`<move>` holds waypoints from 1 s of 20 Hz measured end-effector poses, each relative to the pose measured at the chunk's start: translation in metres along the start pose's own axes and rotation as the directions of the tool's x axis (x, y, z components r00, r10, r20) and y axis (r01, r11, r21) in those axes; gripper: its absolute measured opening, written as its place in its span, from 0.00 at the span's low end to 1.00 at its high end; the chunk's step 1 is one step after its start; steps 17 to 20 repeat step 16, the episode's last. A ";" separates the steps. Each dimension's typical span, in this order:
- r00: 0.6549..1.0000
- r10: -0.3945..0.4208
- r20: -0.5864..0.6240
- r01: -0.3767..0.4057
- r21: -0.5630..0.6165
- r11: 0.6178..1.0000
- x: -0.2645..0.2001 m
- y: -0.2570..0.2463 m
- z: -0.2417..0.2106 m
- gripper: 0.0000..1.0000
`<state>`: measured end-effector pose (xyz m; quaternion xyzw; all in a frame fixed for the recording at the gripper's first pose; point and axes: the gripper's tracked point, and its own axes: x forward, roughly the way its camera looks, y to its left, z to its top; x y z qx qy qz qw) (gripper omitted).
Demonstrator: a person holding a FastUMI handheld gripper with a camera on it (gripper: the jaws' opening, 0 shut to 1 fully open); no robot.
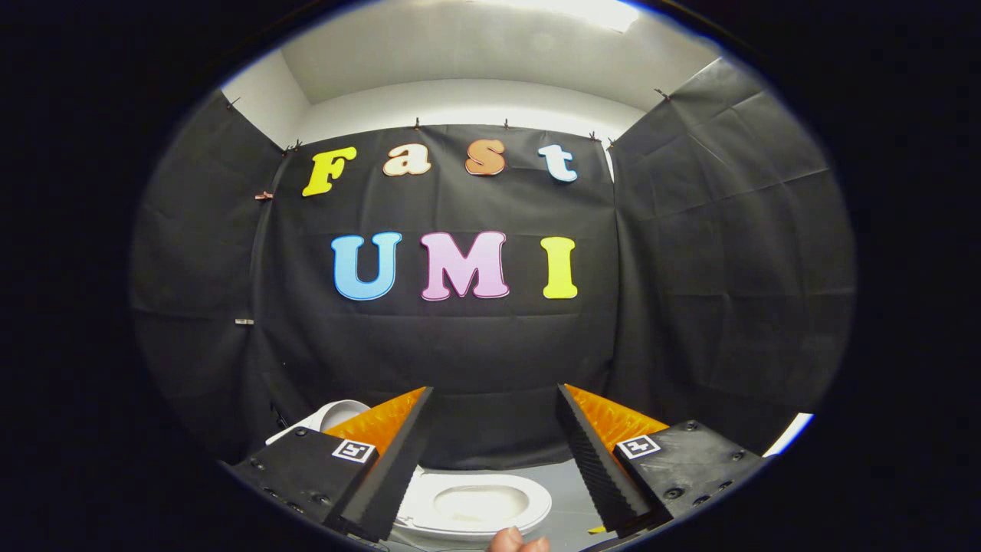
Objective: Open the toilet lid.
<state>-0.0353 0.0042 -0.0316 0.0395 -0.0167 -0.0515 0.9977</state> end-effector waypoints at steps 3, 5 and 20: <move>1.000 0.004 -0.003 -0.004 0.001 1.000 -0.001 0.001 -0.002 0.99; 1.000 0.002 -0.006 -0.002 0.000 1.000 -0.001 0.000 -0.003 0.99; 1.000 -0.002 -0.007 0.003 0.006 1.000 -0.002 -0.002 -0.003 0.99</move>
